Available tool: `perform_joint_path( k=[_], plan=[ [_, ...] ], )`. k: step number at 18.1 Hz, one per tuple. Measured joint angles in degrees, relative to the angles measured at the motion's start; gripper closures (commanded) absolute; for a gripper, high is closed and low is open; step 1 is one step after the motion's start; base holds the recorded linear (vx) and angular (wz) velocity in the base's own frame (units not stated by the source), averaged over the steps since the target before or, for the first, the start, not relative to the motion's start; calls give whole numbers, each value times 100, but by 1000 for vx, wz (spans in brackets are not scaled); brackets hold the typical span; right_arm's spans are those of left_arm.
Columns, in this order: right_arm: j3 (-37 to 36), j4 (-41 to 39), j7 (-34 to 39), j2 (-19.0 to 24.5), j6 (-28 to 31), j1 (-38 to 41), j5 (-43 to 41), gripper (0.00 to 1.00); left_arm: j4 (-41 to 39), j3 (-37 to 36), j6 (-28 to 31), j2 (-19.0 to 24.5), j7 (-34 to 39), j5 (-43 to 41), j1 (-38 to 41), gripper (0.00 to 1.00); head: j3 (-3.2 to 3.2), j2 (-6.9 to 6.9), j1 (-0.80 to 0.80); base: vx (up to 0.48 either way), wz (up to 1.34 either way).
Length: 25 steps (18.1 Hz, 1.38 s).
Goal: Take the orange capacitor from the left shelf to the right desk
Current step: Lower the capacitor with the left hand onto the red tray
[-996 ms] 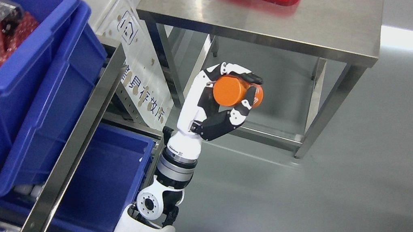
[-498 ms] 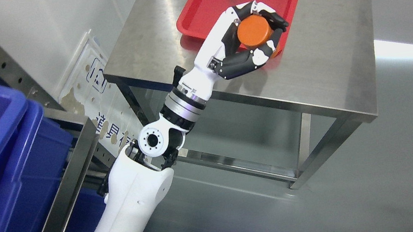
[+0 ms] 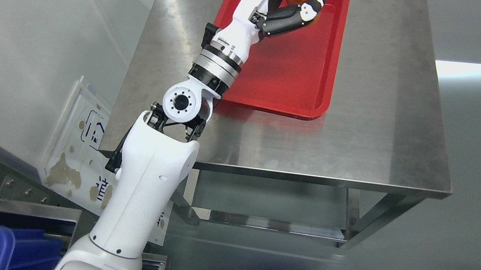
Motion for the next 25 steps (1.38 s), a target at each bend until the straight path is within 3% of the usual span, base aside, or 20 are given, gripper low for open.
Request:
perform_joint_path(
  k=[14,17,21,25],
  plan=[
    [-2,0,0,-7,0,-9,0,0,2189,-308,-77,0,304,137,-612,92,0,0,0,11,-1],
    [-2,0,0,-7,1,-9,0,0,2404,-380,-79,0,281,238,-634,78,0,0,0,0,0],
    [-2,0,0,-7,2,-8,0,0,2581,-447,-79,0,277,293,-647,72,0,0,0,0,0],
    [-1,0,0,-7,28,-7,0,0,2670,-491,-84,0,276,324,-656,53,0,0,0,0,0]
  ],
)
